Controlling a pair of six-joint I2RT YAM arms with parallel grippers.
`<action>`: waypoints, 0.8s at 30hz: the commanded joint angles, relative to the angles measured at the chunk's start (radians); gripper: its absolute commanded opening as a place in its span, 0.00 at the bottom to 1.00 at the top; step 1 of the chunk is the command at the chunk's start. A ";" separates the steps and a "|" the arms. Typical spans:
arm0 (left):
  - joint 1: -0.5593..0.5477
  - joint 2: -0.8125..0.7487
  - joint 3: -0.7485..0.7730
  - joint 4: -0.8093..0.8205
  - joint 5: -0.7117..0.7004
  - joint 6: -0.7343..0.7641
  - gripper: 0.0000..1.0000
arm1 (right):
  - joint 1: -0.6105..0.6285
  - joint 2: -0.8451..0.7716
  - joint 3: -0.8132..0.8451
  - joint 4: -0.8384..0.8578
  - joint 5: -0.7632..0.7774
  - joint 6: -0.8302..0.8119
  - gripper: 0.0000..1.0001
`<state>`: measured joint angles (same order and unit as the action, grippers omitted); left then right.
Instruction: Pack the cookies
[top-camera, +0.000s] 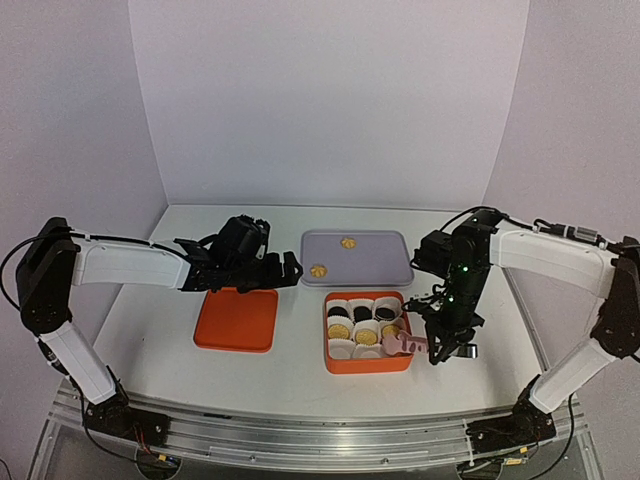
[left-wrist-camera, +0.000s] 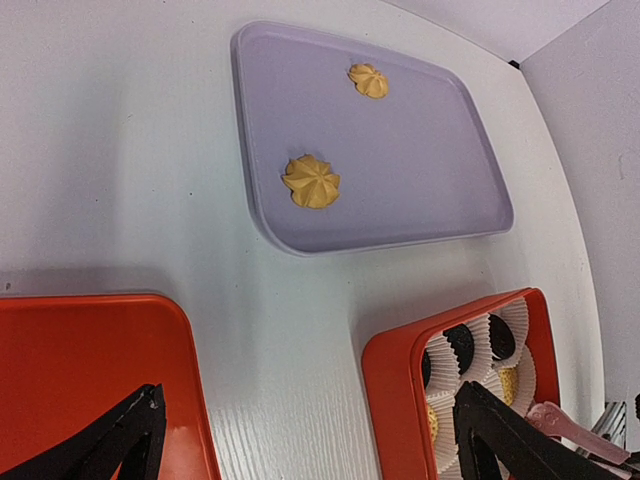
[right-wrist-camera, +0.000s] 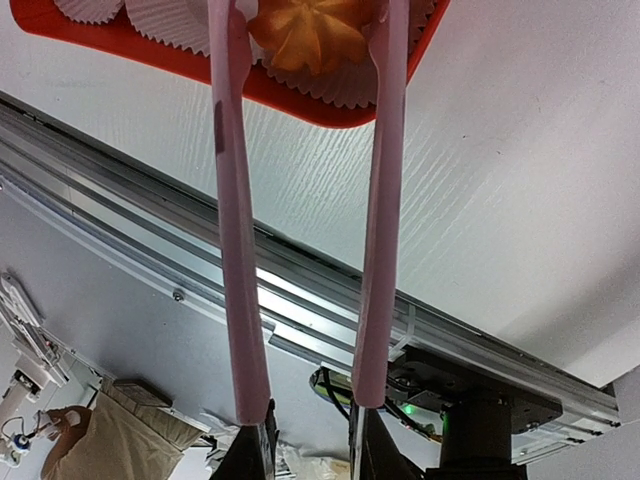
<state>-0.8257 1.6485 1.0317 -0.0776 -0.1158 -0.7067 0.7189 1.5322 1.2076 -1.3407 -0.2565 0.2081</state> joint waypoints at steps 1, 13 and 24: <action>0.002 -0.042 -0.004 0.012 -0.014 0.000 1.00 | 0.007 0.006 0.019 -0.658 0.015 -0.009 0.24; 0.002 -0.044 -0.011 0.014 -0.014 -0.005 1.00 | 0.007 0.017 0.041 -0.657 0.032 -0.010 0.33; 0.002 -0.043 -0.012 0.015 -0.008 0.000 1.00 | 0.007 0.001 0.111 -0.664 0.042 -0.003 0.31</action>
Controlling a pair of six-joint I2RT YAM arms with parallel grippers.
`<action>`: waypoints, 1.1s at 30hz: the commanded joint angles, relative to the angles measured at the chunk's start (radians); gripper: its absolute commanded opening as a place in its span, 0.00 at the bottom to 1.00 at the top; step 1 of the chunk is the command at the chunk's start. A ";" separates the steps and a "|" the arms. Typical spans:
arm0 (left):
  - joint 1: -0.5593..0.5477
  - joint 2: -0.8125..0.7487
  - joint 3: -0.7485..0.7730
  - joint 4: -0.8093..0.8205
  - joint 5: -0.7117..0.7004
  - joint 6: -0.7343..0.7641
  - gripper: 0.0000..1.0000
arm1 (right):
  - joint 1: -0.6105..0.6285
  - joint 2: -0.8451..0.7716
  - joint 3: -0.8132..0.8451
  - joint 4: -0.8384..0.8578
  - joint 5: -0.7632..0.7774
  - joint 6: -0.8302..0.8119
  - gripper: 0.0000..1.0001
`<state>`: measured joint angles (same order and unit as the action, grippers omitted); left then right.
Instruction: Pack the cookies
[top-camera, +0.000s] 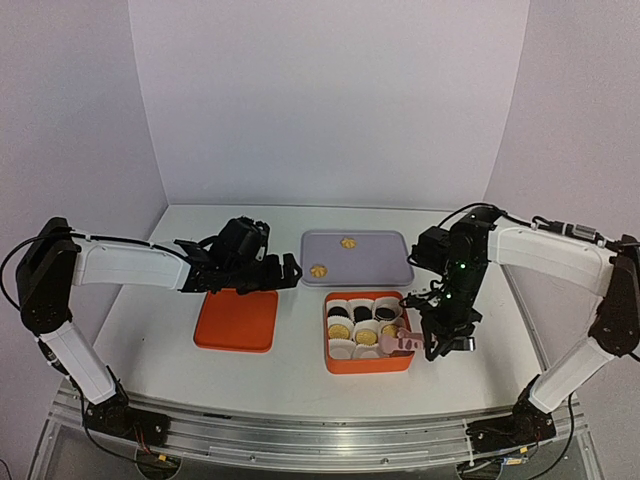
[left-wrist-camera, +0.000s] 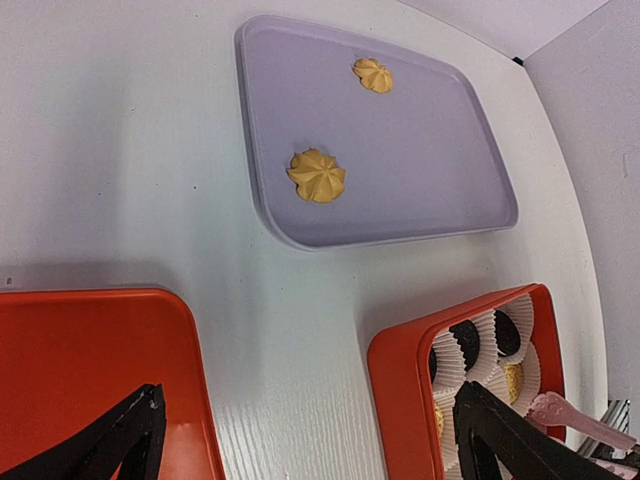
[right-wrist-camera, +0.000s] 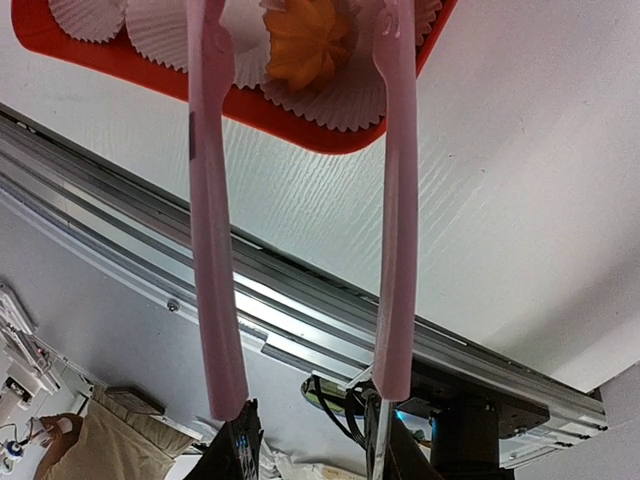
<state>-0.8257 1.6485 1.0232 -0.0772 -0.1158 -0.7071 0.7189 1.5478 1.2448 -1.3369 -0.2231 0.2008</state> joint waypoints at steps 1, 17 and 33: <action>0.002 -0.044 -0.004 0.014 -0.007 0.001 1.00 | 0.007 -0.022 0.086 -0.668 0.003 0.006 0.31; 0.002 -0.012 0.030 0.025 0.006 0.021 1.00 | 0.007 0.014 0.355 -0.543 0.171 0.064 0.26; 0.002 -0.061 -0.001 0.039 0.021 0.003 1.00 | -0.133 0.742 1.070 -0.233 0.319 0.000 0.27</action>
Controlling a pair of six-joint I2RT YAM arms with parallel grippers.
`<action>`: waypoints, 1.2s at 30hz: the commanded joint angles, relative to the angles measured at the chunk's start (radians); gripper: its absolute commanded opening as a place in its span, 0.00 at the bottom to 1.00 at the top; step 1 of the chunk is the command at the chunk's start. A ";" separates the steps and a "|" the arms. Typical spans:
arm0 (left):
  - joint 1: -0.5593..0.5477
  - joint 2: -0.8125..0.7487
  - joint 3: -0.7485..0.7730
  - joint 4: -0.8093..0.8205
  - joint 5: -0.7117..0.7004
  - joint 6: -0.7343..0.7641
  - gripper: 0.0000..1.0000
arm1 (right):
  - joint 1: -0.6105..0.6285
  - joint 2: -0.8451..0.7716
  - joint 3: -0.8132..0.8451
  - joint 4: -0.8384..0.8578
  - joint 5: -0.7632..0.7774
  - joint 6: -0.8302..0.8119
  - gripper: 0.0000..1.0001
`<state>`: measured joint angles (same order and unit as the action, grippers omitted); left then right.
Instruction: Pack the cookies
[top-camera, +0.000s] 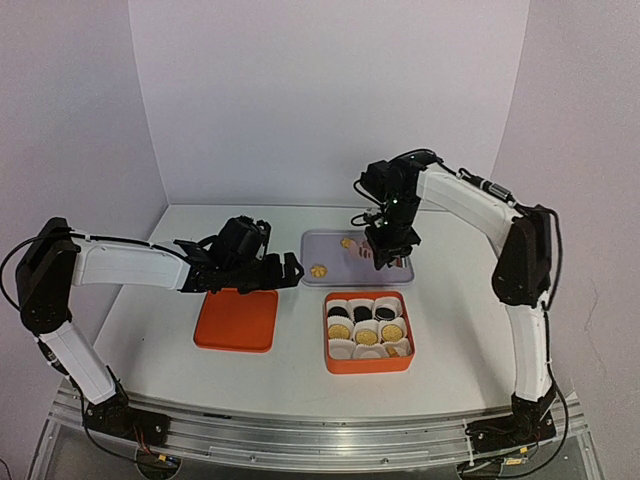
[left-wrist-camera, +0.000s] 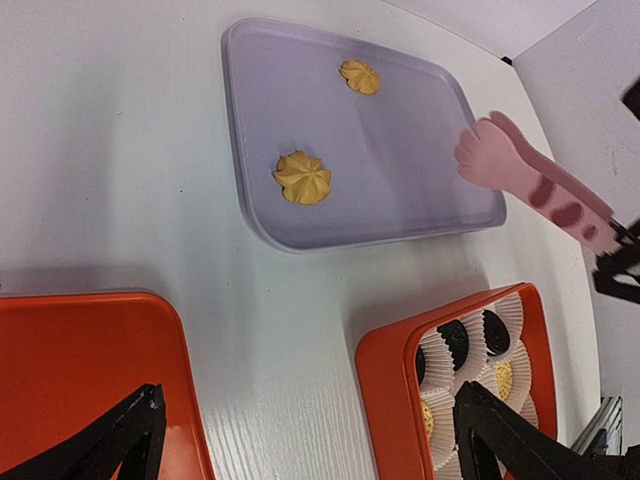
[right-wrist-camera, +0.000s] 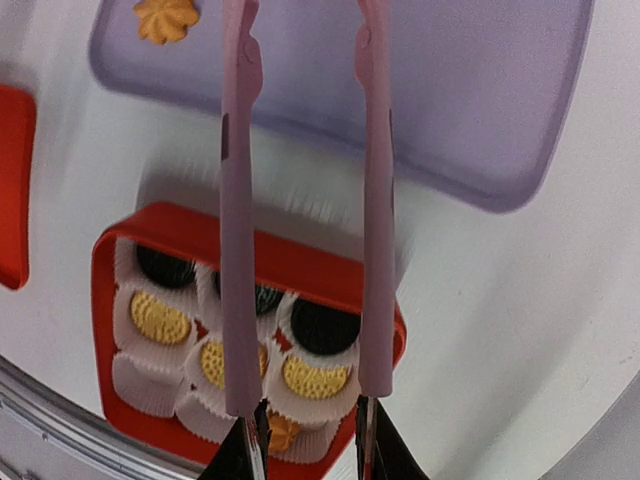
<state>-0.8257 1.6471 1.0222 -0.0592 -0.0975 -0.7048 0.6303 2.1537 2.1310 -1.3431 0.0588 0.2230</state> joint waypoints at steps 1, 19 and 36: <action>0.002 -0.060 -0.001 0.018 0.001 -0.002 1.00 | -0.056 0.180 0.239 -0.225 0.035 -0.022 0.27; 0.002 -0.055 0.009 -0.007 -0.010 -0.002 1.00 | -0.092 0.396 0.363 -0.061 -0.026 -0.121 0.33; 0.002 -0.071 -0.010 -0.015 -0.029 -0.022 1.00 | -0.091 0.523 0.487 0.031 -0.049 -0.140 0.33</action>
<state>-0.8257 1.6210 1.0183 -0.0714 -0.1076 -0.7144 0.5373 2.6597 2.5635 -1.3283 0.0406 0.0983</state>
